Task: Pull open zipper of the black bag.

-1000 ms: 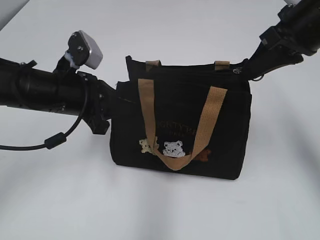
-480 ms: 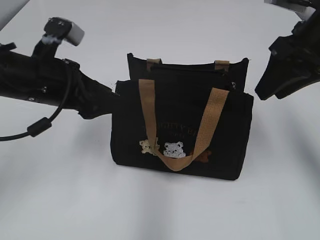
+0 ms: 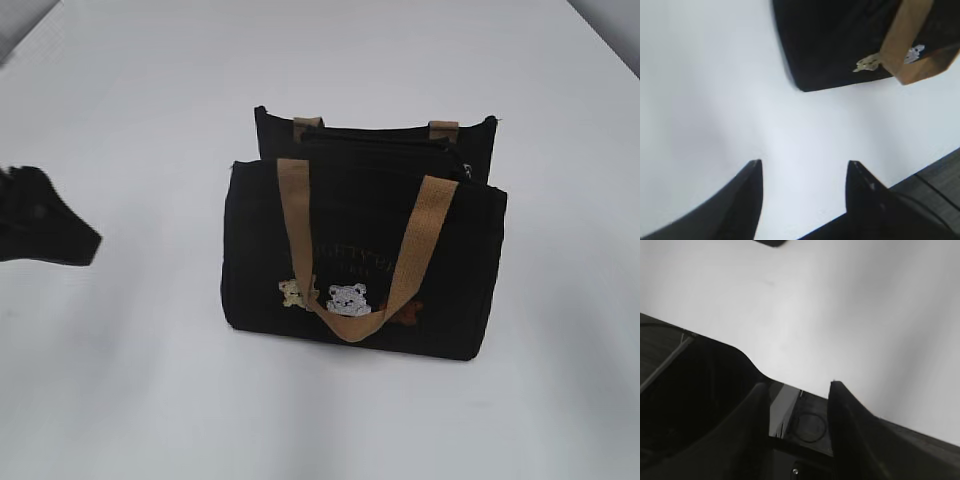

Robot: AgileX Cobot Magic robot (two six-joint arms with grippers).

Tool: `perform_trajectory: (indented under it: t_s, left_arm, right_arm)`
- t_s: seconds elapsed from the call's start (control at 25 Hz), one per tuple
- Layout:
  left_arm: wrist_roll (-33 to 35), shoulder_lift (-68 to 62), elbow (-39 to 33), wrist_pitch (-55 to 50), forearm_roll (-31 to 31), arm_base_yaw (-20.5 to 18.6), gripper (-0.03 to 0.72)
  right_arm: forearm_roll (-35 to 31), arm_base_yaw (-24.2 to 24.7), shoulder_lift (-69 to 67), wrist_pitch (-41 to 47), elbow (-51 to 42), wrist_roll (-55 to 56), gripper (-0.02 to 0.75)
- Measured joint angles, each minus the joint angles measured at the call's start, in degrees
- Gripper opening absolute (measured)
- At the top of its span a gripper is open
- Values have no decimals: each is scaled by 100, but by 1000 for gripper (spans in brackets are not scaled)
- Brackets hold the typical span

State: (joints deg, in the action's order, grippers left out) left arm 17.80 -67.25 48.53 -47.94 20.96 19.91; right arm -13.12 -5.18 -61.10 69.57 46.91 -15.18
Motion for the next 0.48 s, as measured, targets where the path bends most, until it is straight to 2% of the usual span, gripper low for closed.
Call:
perform_trajectory:
  t_s: [0.08, 0.16, 0.48]
  left_arm:
    - [-613, 546, -46, -209, -362, 0, 397]
    - [-934, 1114, -219, -292, -514, 0, 397]
    - [-1283, 3838, -1552, -695, -1095, -38, 388]
  right_arm:
    - [93, 0, 711, 7, -374, 101, 309]
    - [172, 0, 1382, -9, -670, 148, 309]
    - [222, 0, 3684, -123, -1581, 222, 309]
